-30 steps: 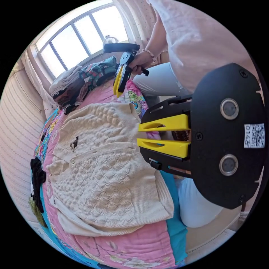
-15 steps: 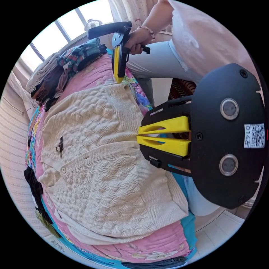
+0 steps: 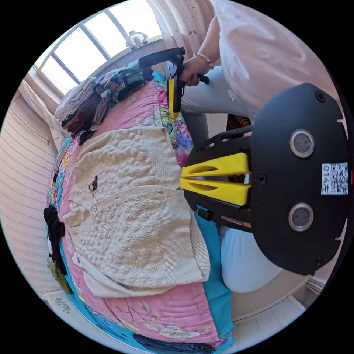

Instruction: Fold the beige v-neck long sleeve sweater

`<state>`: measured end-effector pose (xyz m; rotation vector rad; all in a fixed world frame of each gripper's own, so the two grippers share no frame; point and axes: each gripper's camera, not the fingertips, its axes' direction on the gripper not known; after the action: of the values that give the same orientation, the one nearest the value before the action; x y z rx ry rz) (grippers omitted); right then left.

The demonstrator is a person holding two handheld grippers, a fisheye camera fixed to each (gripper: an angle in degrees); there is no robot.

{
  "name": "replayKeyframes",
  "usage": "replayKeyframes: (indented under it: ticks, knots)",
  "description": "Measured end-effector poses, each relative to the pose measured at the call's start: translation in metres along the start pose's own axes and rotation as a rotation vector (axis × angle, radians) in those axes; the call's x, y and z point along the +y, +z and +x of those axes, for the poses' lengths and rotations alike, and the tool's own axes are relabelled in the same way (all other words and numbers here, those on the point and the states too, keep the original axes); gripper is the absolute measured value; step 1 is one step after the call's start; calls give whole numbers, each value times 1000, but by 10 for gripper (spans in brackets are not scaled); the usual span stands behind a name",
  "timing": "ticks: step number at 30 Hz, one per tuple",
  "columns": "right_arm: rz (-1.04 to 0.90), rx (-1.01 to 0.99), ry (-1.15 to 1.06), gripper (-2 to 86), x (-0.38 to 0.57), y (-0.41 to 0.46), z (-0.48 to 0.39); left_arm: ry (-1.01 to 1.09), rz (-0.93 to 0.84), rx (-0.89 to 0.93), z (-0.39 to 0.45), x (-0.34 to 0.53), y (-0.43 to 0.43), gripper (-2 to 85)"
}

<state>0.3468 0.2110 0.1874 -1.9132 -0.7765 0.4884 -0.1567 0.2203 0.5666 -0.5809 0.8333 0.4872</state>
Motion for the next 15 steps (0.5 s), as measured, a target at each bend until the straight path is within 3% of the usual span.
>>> replayKeyframes:
  ticks: [7,15]
  knots:
    - [173,-2,46,-2,30,-46,-9,-36,145,130,8,15,0,-10]
    - [270,-7,113,1,66,-70,-18,130,207,132,36,4,20,-2]
